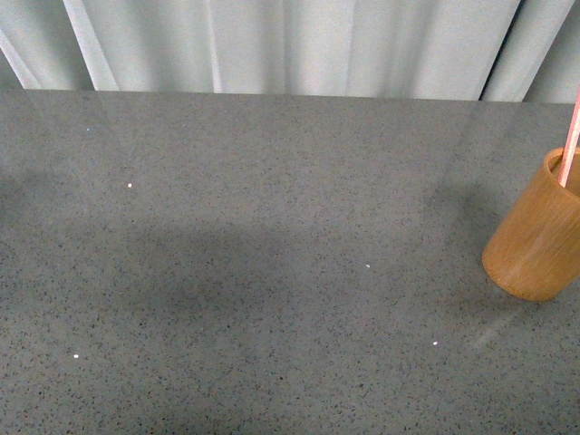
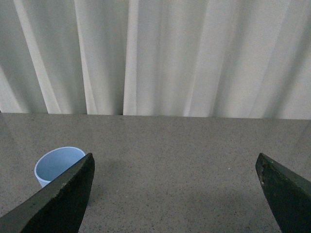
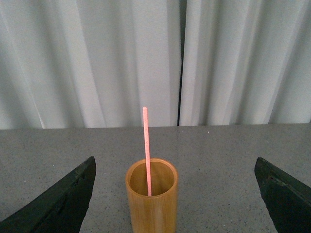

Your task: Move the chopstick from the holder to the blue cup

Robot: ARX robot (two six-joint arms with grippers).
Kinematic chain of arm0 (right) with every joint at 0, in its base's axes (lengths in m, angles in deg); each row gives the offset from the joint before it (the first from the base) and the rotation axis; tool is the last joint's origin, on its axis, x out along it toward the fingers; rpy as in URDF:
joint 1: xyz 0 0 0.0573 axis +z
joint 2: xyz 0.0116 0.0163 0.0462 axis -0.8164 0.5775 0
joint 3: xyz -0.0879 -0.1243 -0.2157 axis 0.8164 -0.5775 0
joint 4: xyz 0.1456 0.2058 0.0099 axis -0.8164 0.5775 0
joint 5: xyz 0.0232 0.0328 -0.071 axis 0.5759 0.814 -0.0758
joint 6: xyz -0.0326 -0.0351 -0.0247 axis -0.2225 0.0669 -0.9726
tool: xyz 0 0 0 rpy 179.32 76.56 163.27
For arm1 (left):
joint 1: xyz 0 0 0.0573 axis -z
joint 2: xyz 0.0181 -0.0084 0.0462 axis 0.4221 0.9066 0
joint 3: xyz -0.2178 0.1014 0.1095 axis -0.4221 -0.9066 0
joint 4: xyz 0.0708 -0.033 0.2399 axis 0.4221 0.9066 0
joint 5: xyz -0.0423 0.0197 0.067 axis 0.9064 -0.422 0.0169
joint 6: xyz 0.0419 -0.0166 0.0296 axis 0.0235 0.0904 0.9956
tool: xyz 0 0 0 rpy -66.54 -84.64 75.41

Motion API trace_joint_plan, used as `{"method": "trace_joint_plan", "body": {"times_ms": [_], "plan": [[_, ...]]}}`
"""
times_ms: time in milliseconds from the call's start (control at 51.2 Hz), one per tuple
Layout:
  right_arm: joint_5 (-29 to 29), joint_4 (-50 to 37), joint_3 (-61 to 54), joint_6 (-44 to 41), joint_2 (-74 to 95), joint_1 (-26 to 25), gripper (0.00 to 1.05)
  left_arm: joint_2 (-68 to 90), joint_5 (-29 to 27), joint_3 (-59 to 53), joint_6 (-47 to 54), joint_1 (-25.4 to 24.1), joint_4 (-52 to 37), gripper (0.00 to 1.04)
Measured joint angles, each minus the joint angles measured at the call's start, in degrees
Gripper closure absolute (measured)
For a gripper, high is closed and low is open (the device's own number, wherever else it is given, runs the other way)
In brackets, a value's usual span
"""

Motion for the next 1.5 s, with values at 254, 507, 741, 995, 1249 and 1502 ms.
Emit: {"method": "trace_joint_plan", "body": {"times_ms": [254, 507, 741, 995, 1249, 1502], "plan": [[0.0, 0.0, 0.0, 0.0, 0.0, 0.0, 0.1, 0.0, 0.0, 0.0, 0.0, 0.0, 0.0, 0.07], [0.0, 0.0, 0.0, 0.0, 0.0, 0.0, 0.1, 0.0, 0.0, 0.0, 0.0, 0.0, 0.0, 0.07], [0.0, 0.0, 0.0, 0.0, 0.0, 0.0, 0.1, 0.0, 0.0, 0.0, 0.0, 0.0, 0.0, 0.07], [0.0, 0.0, 0.0, 0.0, 0.0, 0.0, 0.1, 0.0, 0.0, 0.0, 0.0, 0.0, 0.0, 0.07], [0.0, 0.0, 0.0, 0.0, 0.0, 0.0, 0.1, 11.26, -9.44, 2.95, -7.06, 0.81, 3.85, 0.07], [-0.02, 0.0, 0.0, 0.0, 0.0, 0.0, 0.1, 55.95, -2.19, 26.95, 2.19, -12.98, 0.63, 0.07]]}}
